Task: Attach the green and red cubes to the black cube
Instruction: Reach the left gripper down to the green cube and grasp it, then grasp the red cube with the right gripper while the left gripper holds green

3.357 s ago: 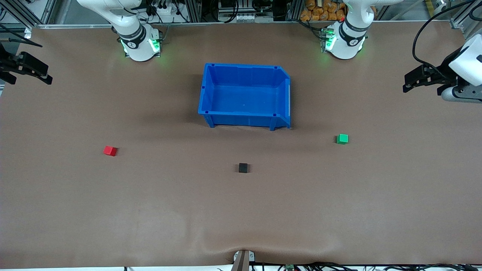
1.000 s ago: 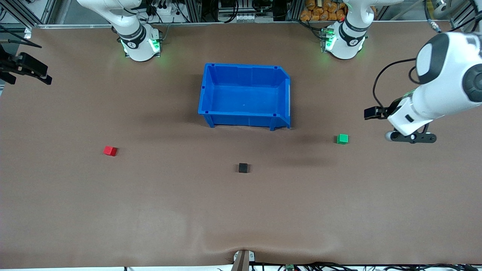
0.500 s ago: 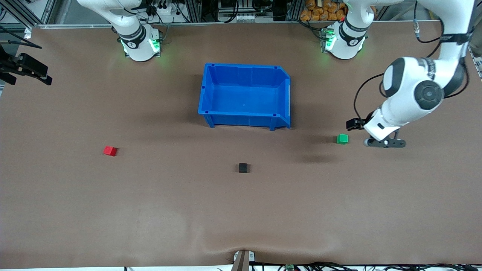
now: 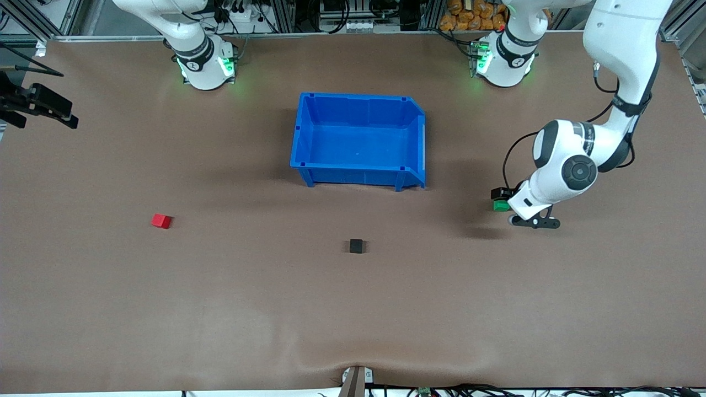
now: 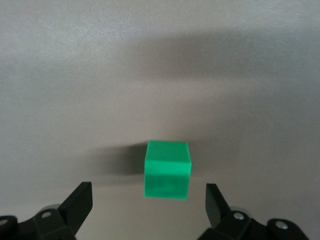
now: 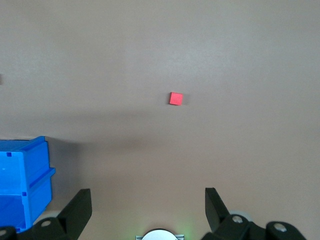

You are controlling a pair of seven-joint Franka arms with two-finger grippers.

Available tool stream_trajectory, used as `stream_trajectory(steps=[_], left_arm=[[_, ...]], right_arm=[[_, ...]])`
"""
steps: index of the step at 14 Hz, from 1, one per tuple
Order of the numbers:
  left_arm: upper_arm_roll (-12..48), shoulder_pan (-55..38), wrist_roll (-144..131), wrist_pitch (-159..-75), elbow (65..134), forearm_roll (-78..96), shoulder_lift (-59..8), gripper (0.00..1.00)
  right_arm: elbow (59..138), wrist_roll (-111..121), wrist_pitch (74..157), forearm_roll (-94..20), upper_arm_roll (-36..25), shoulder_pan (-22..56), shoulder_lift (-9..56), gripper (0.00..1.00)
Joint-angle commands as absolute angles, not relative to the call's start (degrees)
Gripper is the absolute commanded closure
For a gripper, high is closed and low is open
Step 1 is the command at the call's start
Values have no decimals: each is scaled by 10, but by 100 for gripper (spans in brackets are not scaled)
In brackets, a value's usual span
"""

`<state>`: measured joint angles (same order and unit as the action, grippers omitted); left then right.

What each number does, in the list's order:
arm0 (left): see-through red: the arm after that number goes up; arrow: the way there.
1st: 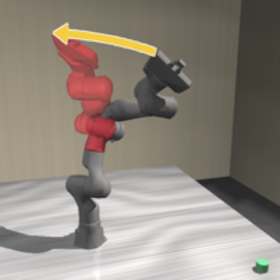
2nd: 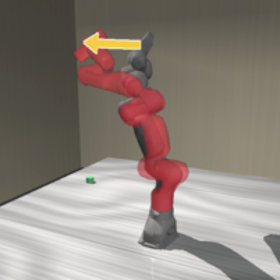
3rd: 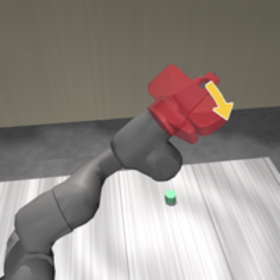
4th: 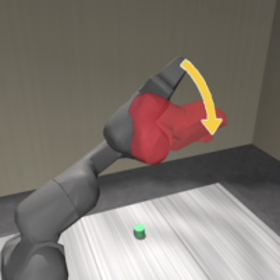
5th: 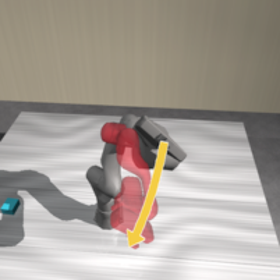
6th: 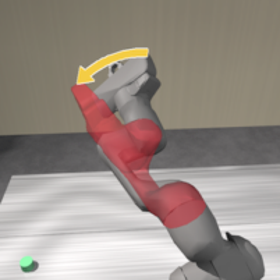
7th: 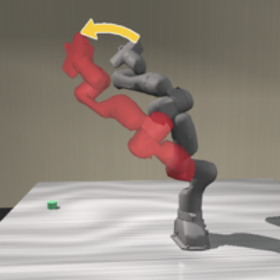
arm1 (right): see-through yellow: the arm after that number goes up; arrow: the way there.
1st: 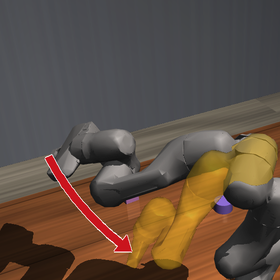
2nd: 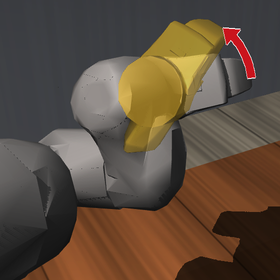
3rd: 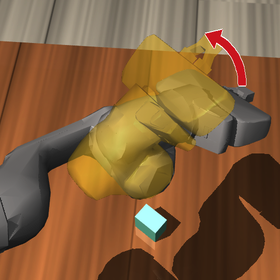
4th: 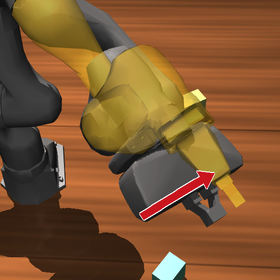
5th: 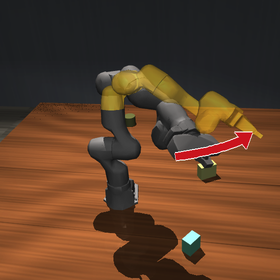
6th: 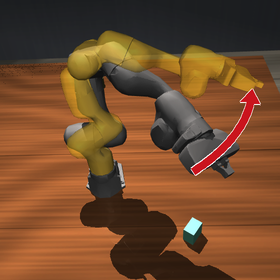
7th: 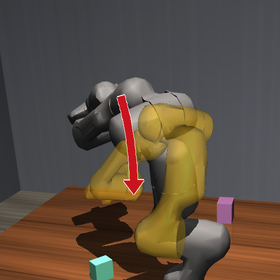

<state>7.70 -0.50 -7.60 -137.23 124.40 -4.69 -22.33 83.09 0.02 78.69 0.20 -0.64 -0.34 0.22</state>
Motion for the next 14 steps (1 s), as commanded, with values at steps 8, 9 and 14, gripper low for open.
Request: stream_trajectory(steps=[8, 9, 14], left_arm=[[80, -17, -129, -1402, 1232, -100, -260, 0], [81, -17, -134, -1402, 1229, -100, -262, 0], [81, -18, -147, -1402, 1215, -100, -273, 10]], right_arm=[[818, 7, 783, -1, -4, -39, 122, 0], [817, 8, 782, -2, -4, -47, 137, 0], [823, 6, 784, -2, -4, -65, 183, 0]])
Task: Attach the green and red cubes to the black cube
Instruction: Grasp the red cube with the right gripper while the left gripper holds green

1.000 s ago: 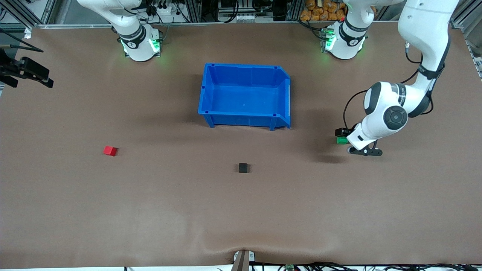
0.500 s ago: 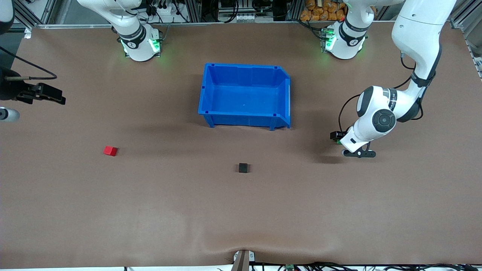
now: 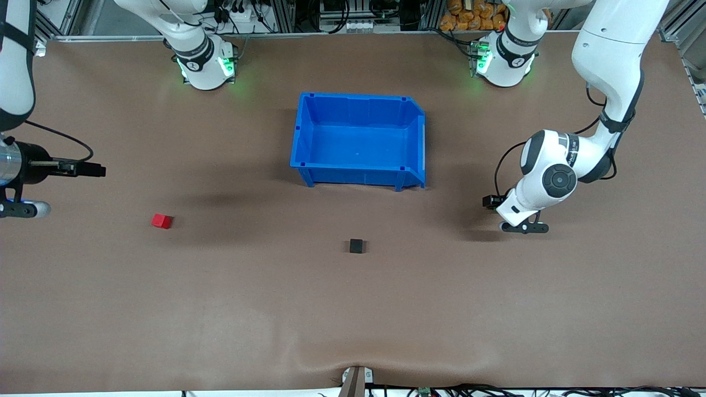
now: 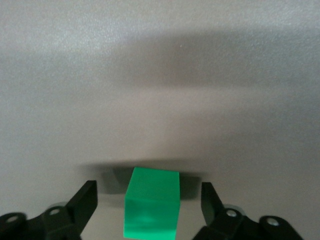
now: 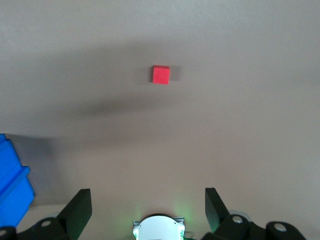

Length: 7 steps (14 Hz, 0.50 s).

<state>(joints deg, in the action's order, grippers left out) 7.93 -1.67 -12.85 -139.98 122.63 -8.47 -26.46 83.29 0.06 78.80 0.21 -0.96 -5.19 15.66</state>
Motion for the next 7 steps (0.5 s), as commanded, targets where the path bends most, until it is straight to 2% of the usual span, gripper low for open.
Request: stream_trajectory(steps=[1, 4, 7], left_arm=[[81, -19, -146, -1402, 1214, -100, -273, 10], [81, -19, -148, -1402, 1210, -100, -277, 15], [81, -26, -163, -1402, 1210, -100, -278, 22]], right_arm=[[822, 4, 788, -2, -4, -64, 200, 0], [822, -8, 816, -10, -4, -59, 279, 0], [824, 4, 903, 9, -4, -80, 348, 0]])
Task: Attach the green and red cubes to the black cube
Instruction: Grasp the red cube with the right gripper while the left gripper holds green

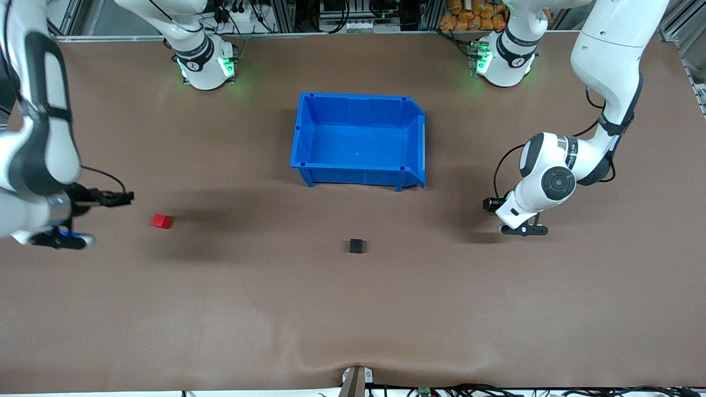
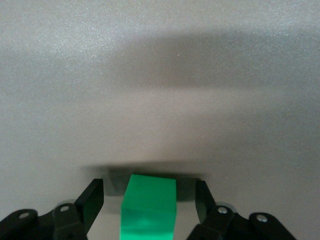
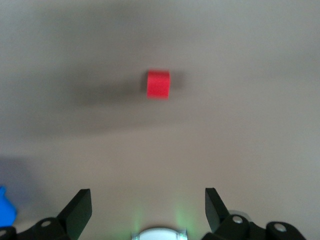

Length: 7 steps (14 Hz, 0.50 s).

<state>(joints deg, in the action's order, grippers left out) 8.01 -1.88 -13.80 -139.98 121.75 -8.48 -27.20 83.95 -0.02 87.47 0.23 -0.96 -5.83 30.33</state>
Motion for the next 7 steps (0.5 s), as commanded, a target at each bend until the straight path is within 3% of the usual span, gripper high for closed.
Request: stream_trajectory(steps=[1, 2, 5, 6, 7], left_arm=[[81, -26, -163, -1402, 1210, -100, -278, 27], [81, -25, -163, -1402, 1210, -100, -278, 35], [81, -26, -189, -1401, 1211, -100, -276, 94], [82, -26, -204, -1401, 1211, -100, -275, 100], [82, -27, -216, -1401, 1210, -100, -274, 100]], right_arm=[[827, 3, 922, 9, -4, -81, 364, 0], [831, 3, 945, 9, -4, -78, 373, 0], [861, 2, 1018, 2, -3, -82, 409, 0], [861, 3, 1020, 2, -2, -80, 417, 0], [862, 4, 1027, 2, -2, -78, 424, 13]])
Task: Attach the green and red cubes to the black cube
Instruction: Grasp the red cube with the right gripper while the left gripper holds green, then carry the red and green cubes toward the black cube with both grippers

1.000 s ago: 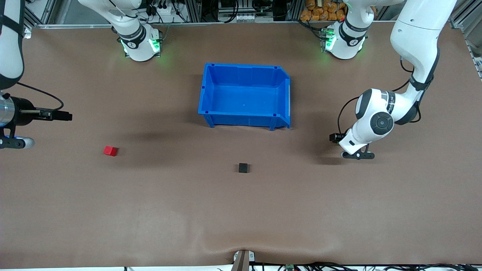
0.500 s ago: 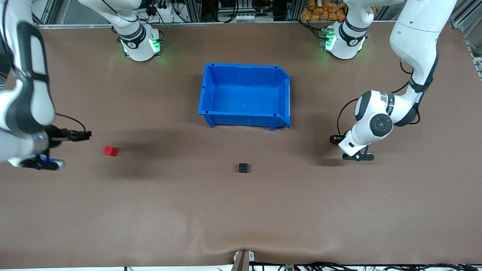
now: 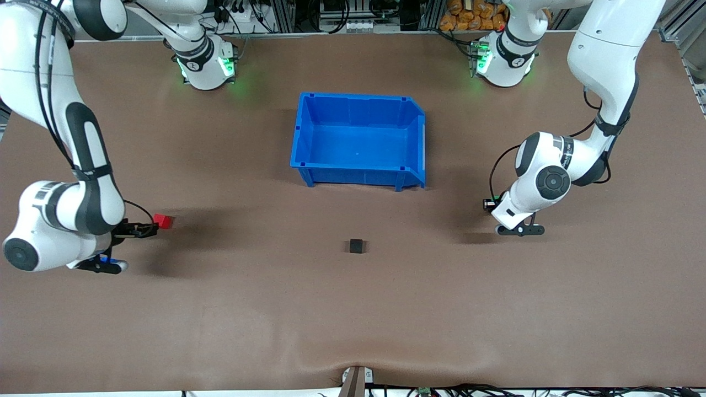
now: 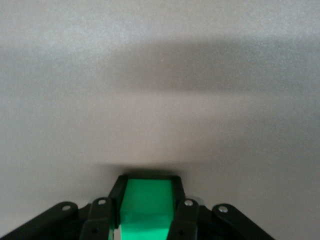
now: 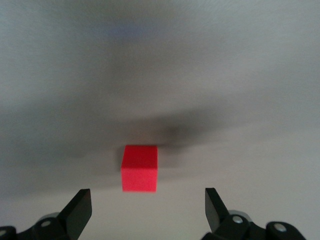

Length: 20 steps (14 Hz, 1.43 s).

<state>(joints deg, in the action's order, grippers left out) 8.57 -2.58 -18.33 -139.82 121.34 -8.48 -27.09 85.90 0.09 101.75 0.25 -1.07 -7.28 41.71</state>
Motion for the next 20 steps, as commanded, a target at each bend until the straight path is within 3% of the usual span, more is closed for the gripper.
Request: stream_trajectory(steps=[1, 2, 4, 5, 7, 8, 11, 15, 18, 20], left_arm=[[82, -30, -230, -1401, 1209, -100, -270, 100], [83, -30, -258, -1400, 1205, -98, -263, 100], [90, -31, -344, -1395, 1184, -95, -258, 100], [103, -30, -397, -1393, 1166, -94, -259, 100], [111, -34, -502, -1392, 1141, -93, -259, 100], [117, -37, -564, -1391, 1123, -92, -262, 100], [120, -75, -759, -1391, 1067, -91, -286, 100], [118, -148, -1035, -1380, 980, -98, -350, 100], [113, -210, -1161, -1349, 862, -95, -436, 100], [93, -241, -1206, -1325, 821, -96, -465, 100]], right_arm=[[863, 3, 1032, 2, -1, -78, 433, 14], [862, 3, 1032, 1, -1, -78, 439, 18], [864, 2, 1031, -3, 0, -76, 443, 44], [863, 2, 1031, -11, -1, -76, 445, 49], [863, 2, 1032, -14, -1, -76, 448, 80], [862, 1, 1031, -14, 0, -78, 449, 100], [844, -22, 1025, -50, 1, -69, 442, 100], [824, -164, 986, -186, 8, -39, 441, 100], [819, -358, 986, -221, 12, 9, 439, 100], [810, -502, 993, -247, 25, 40, 439, 100]])
